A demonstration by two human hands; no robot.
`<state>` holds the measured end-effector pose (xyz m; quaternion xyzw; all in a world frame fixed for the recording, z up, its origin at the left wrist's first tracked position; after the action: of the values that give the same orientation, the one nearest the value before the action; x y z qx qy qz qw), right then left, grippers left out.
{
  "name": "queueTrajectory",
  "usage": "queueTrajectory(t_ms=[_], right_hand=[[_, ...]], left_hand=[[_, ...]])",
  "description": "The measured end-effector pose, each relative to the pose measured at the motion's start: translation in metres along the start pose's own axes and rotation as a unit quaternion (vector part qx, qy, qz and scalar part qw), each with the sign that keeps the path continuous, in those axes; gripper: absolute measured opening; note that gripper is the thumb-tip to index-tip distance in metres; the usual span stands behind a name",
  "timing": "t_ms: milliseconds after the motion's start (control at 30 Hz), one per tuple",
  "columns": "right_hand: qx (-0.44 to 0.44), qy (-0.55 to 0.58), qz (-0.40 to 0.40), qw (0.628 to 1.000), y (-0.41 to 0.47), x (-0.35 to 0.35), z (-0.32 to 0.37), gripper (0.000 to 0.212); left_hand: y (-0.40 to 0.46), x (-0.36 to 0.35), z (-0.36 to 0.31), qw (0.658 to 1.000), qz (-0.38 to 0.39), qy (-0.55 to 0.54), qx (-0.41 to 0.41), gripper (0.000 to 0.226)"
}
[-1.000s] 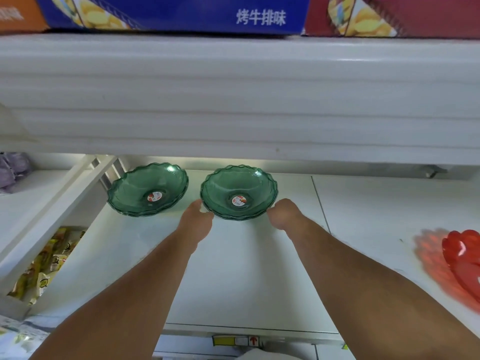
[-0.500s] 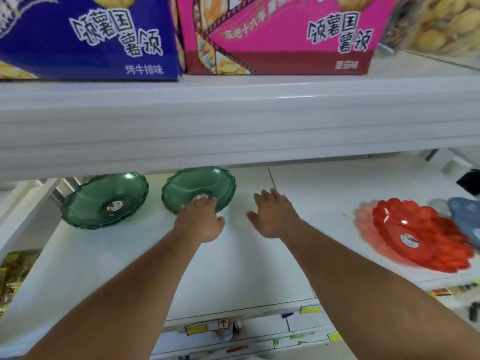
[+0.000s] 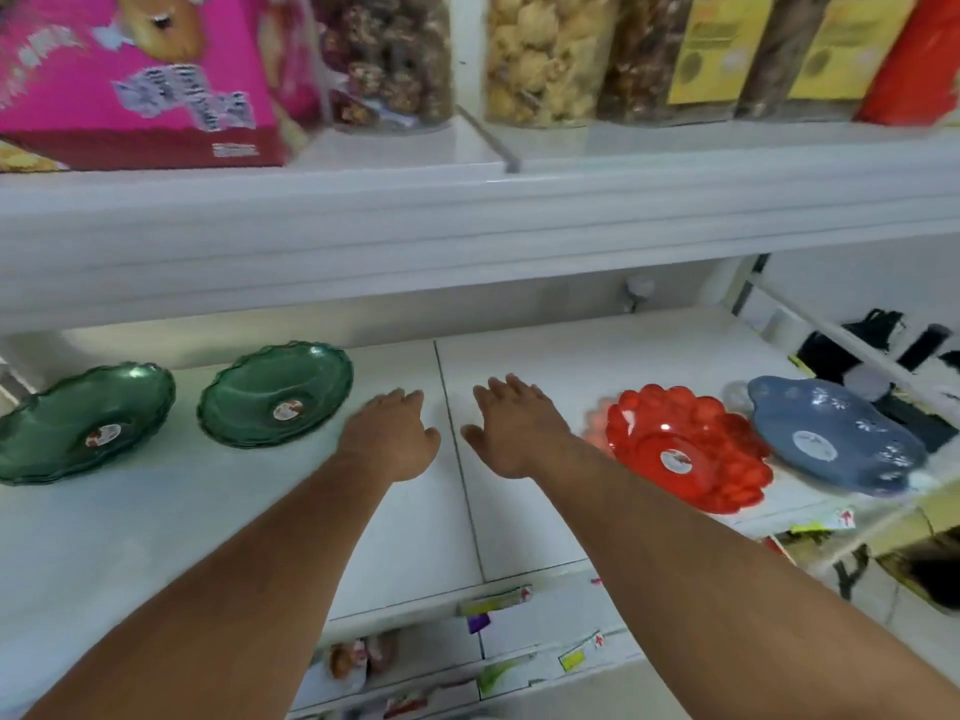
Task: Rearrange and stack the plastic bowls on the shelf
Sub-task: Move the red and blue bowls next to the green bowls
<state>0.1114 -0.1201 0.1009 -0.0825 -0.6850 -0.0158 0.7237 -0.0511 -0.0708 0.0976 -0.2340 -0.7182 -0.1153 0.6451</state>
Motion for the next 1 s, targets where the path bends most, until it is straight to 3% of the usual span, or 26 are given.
queueTrajectory(t_ms=[333,700,1000], right_hand=[[-0.029,0.020,-0.004,0.999,-0.036,0.006,-0.120,0.068],[-0.116,0.013,-0.013,0.993,-0.078,0.007,-0.167,0.068],[-0.161,0.009,-0.001,0.987,-0.110,0.011,-0.218,0.067]], left_hand=[[0.008,-0.008,-0.133,1.000,0.006,0.006,-0.029,0.066],[0.014,-0.016,-0.180,0.994,-0.003,-0.003,-0.109,0.065],[0.012,-0.026,-0.233,0.992,-0.009,-0.013,-0.124,0.066]])
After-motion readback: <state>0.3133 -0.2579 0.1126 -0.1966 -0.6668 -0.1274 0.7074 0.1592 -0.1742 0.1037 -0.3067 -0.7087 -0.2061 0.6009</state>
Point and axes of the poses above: each hand's wrist, its own y-axis towards the middle knuckle, its own x-axis out of the back of the hand, z = x × y, the point moved 1 cm from there along y, towards the middle knuckle, and after that the axes turned 9 degrees about -x, right-handed, at the moved point
